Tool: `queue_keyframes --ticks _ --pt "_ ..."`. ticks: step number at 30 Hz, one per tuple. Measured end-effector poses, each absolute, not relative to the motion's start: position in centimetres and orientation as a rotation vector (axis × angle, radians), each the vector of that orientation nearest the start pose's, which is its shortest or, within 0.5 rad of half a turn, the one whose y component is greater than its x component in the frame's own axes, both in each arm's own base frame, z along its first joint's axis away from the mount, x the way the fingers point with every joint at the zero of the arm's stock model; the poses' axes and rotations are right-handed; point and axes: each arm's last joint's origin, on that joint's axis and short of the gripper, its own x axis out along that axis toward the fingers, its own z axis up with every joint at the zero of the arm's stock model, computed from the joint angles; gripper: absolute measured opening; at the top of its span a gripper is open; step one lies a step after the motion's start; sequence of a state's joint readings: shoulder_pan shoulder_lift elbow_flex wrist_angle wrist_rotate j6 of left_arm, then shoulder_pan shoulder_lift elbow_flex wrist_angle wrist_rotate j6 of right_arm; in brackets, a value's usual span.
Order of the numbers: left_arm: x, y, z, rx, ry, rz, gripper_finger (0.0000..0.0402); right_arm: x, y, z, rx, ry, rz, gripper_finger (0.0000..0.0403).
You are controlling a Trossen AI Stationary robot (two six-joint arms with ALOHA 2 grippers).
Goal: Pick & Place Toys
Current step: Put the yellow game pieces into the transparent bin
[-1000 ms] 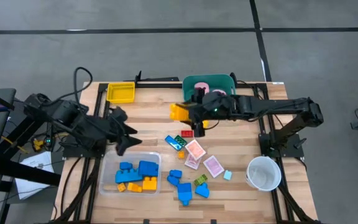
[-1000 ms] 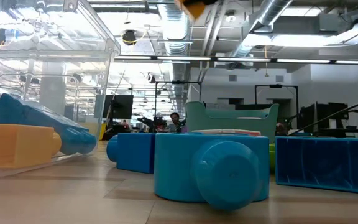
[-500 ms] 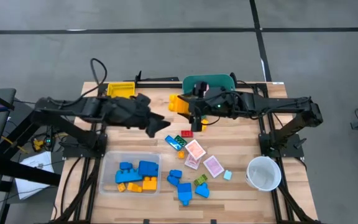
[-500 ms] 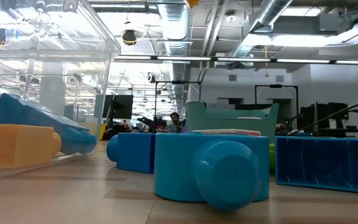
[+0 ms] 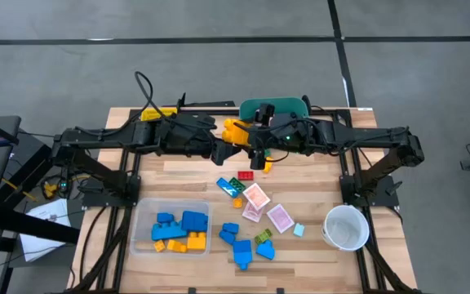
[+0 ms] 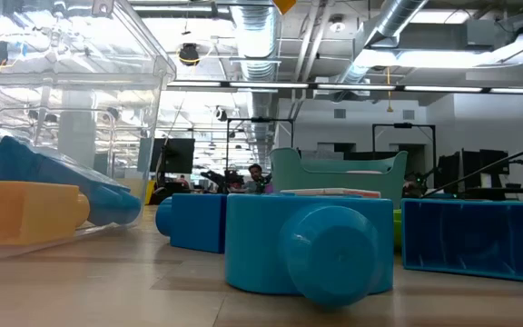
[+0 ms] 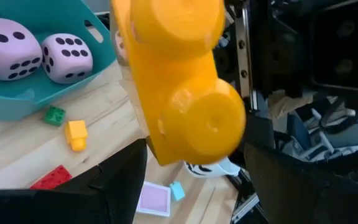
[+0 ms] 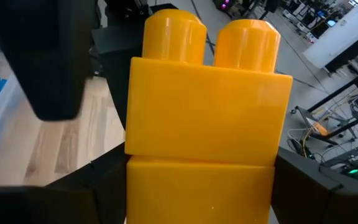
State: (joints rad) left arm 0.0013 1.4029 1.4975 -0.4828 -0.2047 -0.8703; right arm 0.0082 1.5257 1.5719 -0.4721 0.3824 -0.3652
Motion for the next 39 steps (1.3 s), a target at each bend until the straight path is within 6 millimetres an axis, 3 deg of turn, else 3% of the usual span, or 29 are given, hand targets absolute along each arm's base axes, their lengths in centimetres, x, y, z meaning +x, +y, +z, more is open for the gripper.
queue_keyframes --ticks 17,21,27,35,39 --pt "30.3 2.5 41.4 -0.838 0.202 0.41 0.0258 33.7 -0.8 39.8 -0.443 0.493 -0.301 0.0287" --pt "30.3 2.5 41.4 -0.838 0.204 0.41 0.0226 33.7 -0.8 39.9 -0.445 0.484 -0.302 0.0287" --pt "30.2 2.5 41.4 -0.892 0.193 0.428 0.0129 33.7 -0.9 40.0 -0.454 0.479 -0.316 0.0287" --pt "30.3 2.6 41.3 -0.886 0.205 0.417 0.0126 33.9 -0.7 40.6 -0.375 0.405 -0.316 0.0378" --pt "30.2 2.6 41.3 -0.887 0.209 0.414 0.0126 34.0 -0.5 40.5 -0.376 0.402 -0.311 0.0391"
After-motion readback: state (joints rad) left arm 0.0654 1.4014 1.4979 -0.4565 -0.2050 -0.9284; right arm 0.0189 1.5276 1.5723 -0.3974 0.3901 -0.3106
